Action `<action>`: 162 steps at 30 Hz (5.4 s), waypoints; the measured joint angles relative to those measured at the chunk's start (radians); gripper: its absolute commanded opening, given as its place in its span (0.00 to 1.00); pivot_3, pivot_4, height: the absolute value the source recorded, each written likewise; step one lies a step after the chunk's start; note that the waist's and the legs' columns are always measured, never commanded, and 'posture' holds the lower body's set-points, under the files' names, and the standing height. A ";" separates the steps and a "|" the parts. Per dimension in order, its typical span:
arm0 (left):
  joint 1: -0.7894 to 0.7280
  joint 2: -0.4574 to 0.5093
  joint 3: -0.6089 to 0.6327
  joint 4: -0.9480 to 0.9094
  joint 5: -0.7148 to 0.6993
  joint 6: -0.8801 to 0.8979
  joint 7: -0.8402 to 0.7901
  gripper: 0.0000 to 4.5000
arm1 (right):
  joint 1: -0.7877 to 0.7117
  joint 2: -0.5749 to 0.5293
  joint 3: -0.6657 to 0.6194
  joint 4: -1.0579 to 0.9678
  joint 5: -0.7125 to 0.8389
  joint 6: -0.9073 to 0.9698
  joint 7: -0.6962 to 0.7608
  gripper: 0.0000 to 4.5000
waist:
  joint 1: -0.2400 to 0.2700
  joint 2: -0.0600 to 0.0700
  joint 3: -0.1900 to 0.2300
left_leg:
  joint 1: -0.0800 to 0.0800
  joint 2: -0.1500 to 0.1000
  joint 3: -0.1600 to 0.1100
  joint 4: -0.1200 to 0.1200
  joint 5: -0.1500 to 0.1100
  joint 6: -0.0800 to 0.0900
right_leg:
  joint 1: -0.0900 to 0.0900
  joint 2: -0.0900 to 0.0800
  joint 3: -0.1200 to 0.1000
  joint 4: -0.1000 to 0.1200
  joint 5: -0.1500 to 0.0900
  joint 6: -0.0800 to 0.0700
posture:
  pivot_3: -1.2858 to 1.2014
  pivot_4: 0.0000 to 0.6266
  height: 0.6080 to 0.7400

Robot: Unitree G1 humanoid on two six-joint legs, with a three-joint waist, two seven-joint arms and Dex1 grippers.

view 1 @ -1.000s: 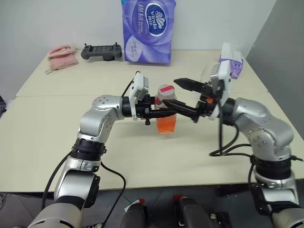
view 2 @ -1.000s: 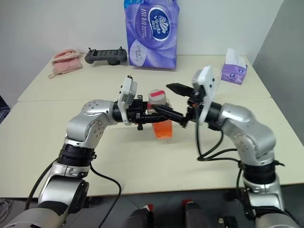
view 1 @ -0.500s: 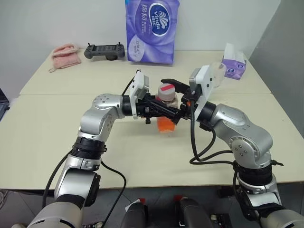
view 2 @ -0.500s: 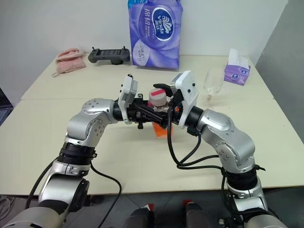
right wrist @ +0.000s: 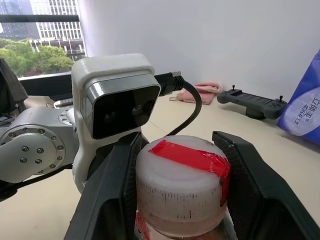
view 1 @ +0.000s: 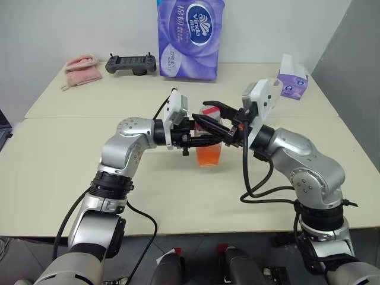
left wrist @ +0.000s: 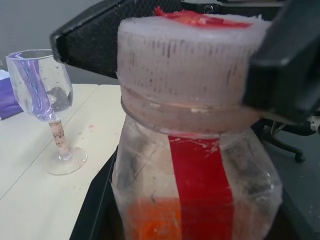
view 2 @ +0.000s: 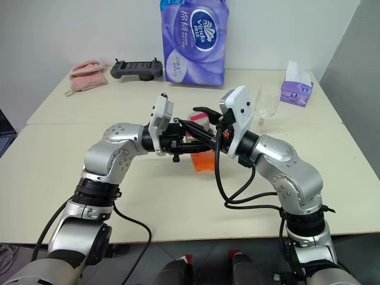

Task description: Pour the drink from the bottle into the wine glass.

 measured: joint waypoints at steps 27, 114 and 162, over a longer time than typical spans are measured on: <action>0.046 0.020 0.014 -0.086 -0.020 0.041 0.005 0.39 | -0.042 -0.191 -0.114 0.110 0.087 0.025 0.324 0.99 | 0.000 0.000 0.000 | 0.000 0.000 -0.001 0.000 0.000 0.000 | 0.000 -0.005 -0.001 0.000 0.000 0.000 | 0.52 0.24 1.00; 0.028 0.002 0.017 -0.046 -0.012 0.036 0.013 0.39 | -0.019 -0.132 -0.044 0.038 0.035 -0.034 0.132 0.93 | 0.000 0.000 0.000 | 0.000 -0.001 0.000 0.000 0.000 0.000 | 0.000 -0.005 -0.001 0.000 0.000 0.000 | 0.52 0.24 1.00; 0.032 0.010 0.009 -0.065 -0.043 0.039 -0.005 0.39 | -0.323 -0.144 -0.233 0.231 0.325 0.093 0.167 0.41 | 0.000 0.001 0.001 | -0.001 0.000 -0.001 0.000 0.000 0.000 | 0.000 -0.005 -0.001 0.000 0.000 0.000 | 0.52 0.24 1.00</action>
